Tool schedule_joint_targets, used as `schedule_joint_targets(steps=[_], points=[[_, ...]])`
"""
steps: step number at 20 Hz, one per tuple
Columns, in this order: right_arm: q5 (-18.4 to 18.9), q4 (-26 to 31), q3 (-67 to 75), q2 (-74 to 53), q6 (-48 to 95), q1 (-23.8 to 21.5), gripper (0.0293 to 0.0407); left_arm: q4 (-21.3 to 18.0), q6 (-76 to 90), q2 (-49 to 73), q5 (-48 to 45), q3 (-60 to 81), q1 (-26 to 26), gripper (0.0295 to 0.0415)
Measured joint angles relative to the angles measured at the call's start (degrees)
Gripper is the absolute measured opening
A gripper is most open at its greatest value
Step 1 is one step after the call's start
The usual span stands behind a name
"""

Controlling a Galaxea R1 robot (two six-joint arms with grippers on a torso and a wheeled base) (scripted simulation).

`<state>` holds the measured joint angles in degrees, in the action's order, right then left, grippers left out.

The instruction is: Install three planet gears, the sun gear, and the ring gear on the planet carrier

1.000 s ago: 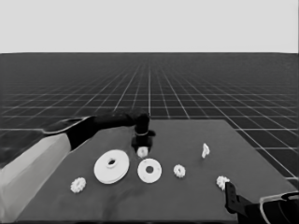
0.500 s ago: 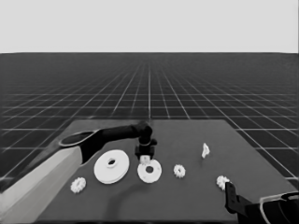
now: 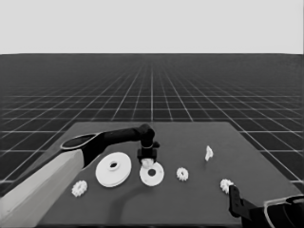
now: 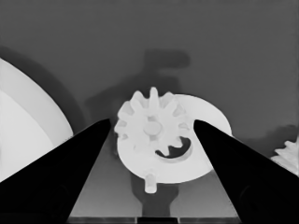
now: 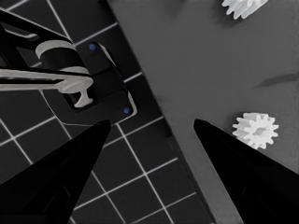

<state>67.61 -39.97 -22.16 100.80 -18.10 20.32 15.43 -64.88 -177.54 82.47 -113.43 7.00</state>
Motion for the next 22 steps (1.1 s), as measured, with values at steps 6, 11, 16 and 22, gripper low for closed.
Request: schedule_joint_targets(steps=[6,11,16,22], points=[[0.0,0.0,0.0,0.0,0.0,0.0,0.0385,-4.38,-3.1,1.9,3.05,5.66,-5.15,0.0385],[0.0,0.0,0.0,0.0,0.0,0.0,0.0385,-6.98,-3.78,2.23,4.1,6.87,-8.04,0.0385],[0.0,0.0,0.0,0.0,0.0,0.0,0.0385,-4.81,-14.14,37.18,5.24,50.73,-6.41,0.0385],[0.0,0.0,0.0,0.0,0.0,0.0,0.0385,-5.31,7.35,60.54,0.83,53.53,-5.34,0.0385]])
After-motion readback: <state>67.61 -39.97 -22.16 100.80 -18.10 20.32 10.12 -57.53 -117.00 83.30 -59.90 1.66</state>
